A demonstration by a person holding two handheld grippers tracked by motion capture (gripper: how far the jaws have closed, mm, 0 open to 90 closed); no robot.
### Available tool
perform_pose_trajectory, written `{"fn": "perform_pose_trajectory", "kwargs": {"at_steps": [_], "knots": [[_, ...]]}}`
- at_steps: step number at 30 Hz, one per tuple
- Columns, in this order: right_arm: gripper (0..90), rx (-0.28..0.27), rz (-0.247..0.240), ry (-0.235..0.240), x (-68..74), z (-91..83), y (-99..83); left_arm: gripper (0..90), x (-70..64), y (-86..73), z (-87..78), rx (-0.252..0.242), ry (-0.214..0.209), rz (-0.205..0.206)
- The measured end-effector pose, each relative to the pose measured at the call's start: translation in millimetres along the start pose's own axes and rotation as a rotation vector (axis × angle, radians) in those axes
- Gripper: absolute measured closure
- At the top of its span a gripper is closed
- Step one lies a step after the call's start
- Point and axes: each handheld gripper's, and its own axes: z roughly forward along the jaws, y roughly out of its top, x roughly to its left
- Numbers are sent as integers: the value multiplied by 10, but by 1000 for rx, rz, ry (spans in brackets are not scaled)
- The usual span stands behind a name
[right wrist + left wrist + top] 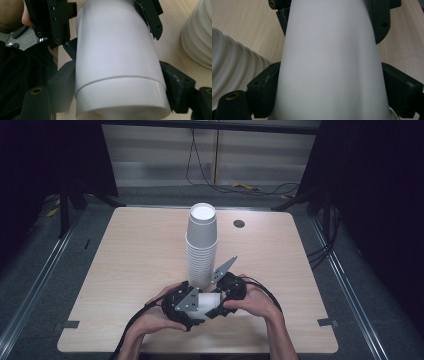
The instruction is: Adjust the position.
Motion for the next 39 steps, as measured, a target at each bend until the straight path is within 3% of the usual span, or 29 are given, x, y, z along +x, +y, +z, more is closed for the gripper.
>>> {"fn": "perform_pose_trajectory", "kwargs": {"at_steps": [5, 9, 14, 17, 22, 25, 27, 32, 34, 35, 39], "knots": [[235, -9, -2, 3, 3, -17, 1, 124, 3, -3, -28, -28, 3, 1], [235, -4, -3, 6, -1, -12, 2, 124, 10, -7, -32, -22, 12, 11], [234, -19, 3, 5, 3, -31, -2, 116, 29, -28, -60, -70, -1, -25], [235, -20, 6, 5, 0, -53, -9, 110, 29, -22, -85, -83, 16, -2], [235, -33, 8, 4, 5, -72, -17, 109, 22, -31, -103, -119, 20, -10], [236, -26, 12, -3, -2, -79, -19, 118, 19, -41, -125, -129, 35, 6], [237, -17, 22, -22, -14, -65, -32, 140, 41, -67, -181, -168, 34, -22], [236, -16, 21, -38, -3, -89, -42, 152, 55, -83, -210, -190, 36, -37], [236, -20, 22, -48, -3, -100, -44, 156, 67, -96, -229, -205, 47, -59], [235, -23, 28, -60, -8, -110, -53, 157, 76, -119, -244, -216, 64, -91], [234, -27, 38, -82, -10, -125, -76, 155, 87, -168, -258, -230, 77, -125]]}}
